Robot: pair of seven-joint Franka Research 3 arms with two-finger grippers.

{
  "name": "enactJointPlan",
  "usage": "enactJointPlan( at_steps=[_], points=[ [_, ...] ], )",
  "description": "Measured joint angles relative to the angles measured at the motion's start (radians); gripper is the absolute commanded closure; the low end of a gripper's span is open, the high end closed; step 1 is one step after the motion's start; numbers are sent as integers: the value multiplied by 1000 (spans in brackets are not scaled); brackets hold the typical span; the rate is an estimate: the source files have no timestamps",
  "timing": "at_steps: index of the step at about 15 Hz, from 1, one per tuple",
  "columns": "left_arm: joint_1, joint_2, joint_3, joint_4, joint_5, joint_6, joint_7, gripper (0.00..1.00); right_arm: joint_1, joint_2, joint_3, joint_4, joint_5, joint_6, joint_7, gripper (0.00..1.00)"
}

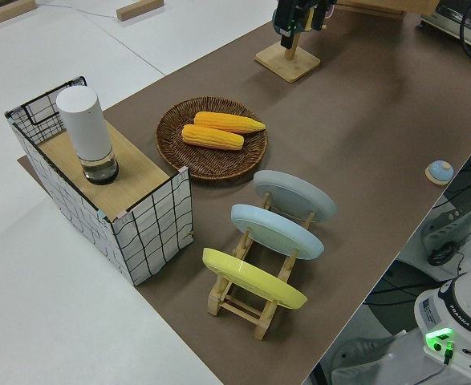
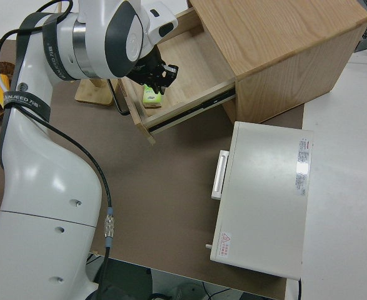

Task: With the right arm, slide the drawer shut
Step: 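Move the right gripper toward the front edge of the open wooden drawer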

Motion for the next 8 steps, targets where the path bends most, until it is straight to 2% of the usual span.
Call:
enactJointPlan(
  at_steps=[4,8],
  points=[
    [0,0,0,0,0,0,0,7,1,-2,3,4,2,-14,0,1000],
    [0,0,0,0,0,0,0,7,4,-22,13,38,7,-89,0,1000]
  ],
)
